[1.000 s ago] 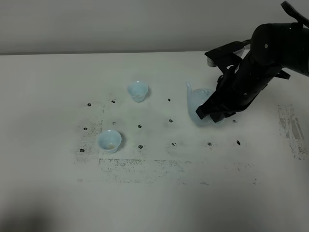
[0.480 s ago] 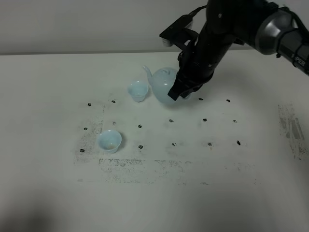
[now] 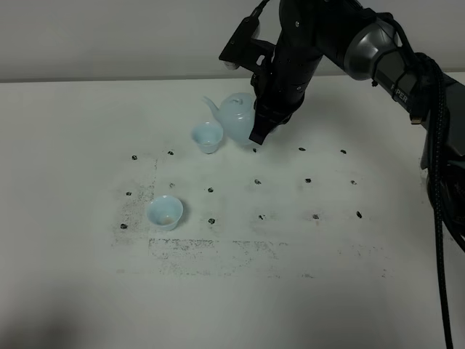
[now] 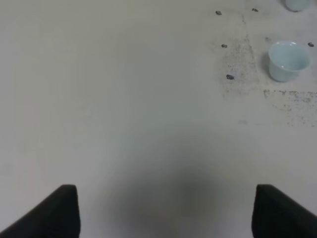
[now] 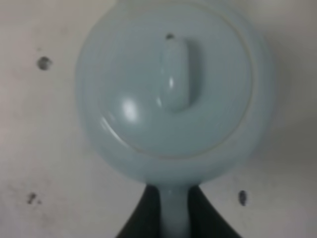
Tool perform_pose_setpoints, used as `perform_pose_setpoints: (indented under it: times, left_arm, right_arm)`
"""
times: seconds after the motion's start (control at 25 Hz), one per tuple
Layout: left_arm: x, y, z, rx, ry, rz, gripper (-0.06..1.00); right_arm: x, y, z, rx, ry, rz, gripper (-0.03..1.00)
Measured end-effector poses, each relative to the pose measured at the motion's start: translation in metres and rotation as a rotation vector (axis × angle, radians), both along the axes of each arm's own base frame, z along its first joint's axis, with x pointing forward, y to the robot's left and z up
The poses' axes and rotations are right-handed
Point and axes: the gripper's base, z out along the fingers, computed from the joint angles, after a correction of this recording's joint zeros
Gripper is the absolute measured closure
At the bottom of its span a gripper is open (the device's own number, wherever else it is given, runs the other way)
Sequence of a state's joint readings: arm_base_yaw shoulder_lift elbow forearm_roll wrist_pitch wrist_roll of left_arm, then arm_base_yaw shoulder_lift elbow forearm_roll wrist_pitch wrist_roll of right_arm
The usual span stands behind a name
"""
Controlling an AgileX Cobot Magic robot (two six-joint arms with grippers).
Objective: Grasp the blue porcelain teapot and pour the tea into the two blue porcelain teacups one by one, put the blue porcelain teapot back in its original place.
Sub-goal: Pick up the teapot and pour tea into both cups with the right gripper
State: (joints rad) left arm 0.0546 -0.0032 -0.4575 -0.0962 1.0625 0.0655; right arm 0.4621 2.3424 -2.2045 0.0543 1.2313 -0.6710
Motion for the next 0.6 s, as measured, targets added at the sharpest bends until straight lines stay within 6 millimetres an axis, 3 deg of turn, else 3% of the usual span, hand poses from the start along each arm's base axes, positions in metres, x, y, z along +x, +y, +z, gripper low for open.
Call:
perform_pose_setpoints:
  times: [0.24, 0.6]
  left_arm:
    - [0.0, 0.0, 0.0, 0.0, 0.0, 0.0, 0.26]
    - [0.0, 0.0, 0.0, 0.0, 0.0, 0.0, 0.26]
  right_arm:
    - [0.006, -0.005, -0.014, -0.104, -0.029, 0.065, 0.92]
    - [0.015, -0.004, -0.014, -0.132, -0.138, 0.183, 0.92]
